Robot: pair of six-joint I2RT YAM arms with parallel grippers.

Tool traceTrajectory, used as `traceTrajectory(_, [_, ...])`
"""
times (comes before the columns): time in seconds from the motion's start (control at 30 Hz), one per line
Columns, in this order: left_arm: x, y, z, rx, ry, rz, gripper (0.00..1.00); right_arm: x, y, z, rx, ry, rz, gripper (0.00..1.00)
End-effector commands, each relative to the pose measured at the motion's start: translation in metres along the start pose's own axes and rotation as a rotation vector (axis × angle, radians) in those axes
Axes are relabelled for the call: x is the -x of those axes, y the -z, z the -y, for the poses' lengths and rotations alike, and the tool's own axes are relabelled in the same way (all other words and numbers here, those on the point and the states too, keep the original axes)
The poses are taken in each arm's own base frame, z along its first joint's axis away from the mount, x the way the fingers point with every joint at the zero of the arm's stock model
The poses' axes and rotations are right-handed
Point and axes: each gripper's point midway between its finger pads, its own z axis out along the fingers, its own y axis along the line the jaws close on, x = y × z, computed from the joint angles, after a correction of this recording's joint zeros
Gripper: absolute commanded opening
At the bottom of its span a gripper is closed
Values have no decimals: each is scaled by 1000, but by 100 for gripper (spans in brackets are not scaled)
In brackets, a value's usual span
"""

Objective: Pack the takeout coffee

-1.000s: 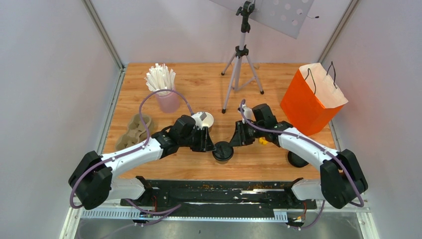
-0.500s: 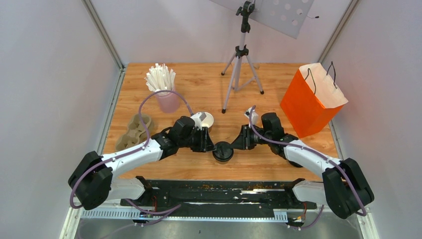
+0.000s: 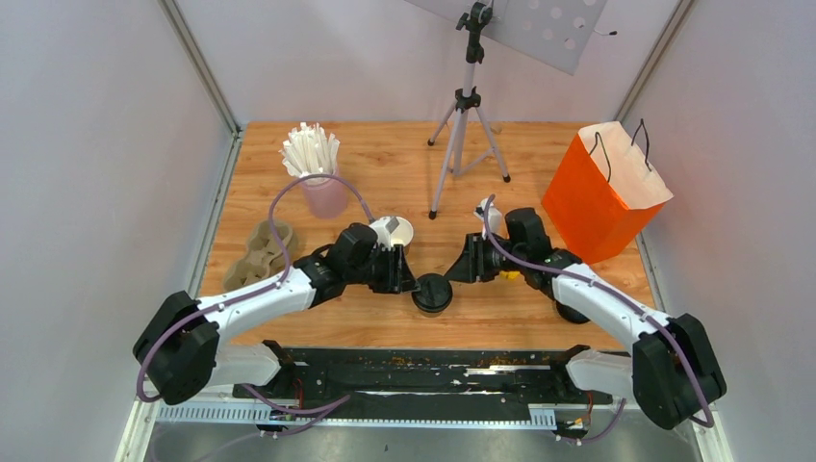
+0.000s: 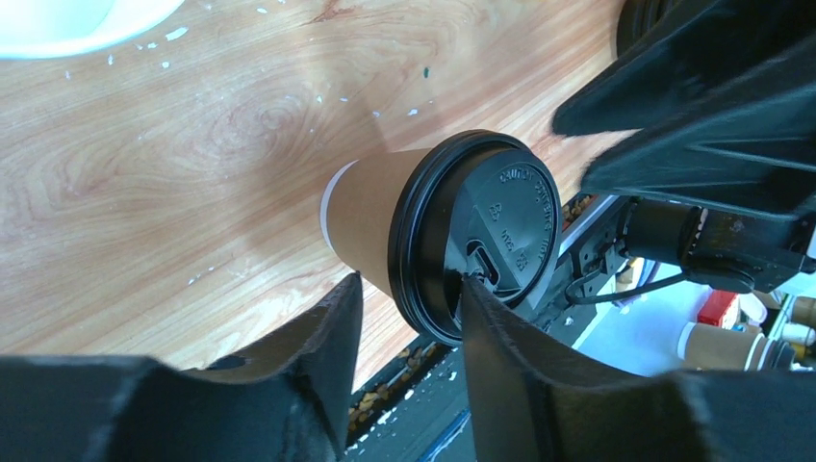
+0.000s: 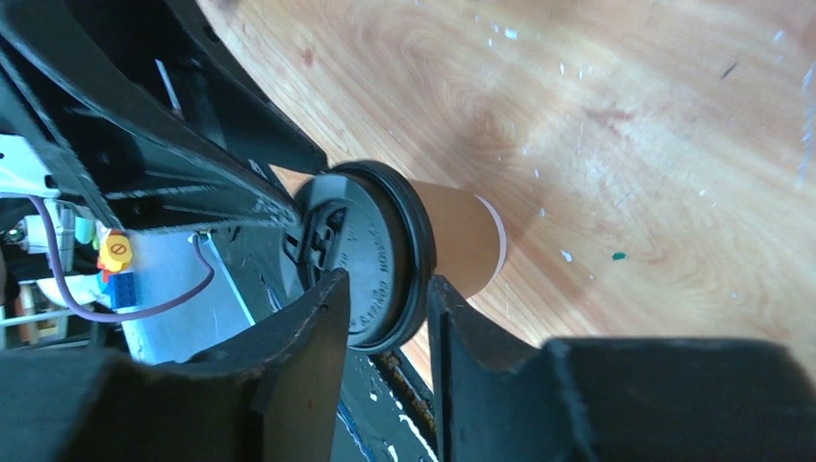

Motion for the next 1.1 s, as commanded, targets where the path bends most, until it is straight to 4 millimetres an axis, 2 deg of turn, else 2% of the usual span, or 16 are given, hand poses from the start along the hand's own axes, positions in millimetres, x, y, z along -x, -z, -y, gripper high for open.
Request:
traceTrajectory(0.0, [19,6,17,-13,-33,18,54,28,23,-19,-58,76,28,43])
traceTrajectory(0.13, [43,24,37,-15,-80,67,62,35,37,-26,-109,89,48,66])
traceTrajectory(0.27, [71,61,48,51,-145,161,71,35,44,-35,-160,107,75,86])
traceTrajectory(0.3, [77,72,45,89,-157,194,77,34,44,-37,-175,116,77,91])
traceTrajectory(0.37, [85,98,46,126,-184,251,97,33,44,-43,-207,133,81,99])
traceTrajectory(0.4, [87,110,45,144,-198,269,99,33,44,-45,-225,142,84,100])
traceTrajectory(0.53, [92,153,37,212,-243,364,100,33,38,-53,-304,189,85,100])
traceTrajectory(0.7, [85,189,14,311,-271,435,100,23,20,-54,-376,227,29,100])
traceTrajectory(0.87, [75,204,-11,376,-297,502,100,21,2,-55,-438,285,0,100])
traceTrajectory(1.07, [63,206,-28,380,-359,537,100,13,-14,-54,-488,342,-61,100])
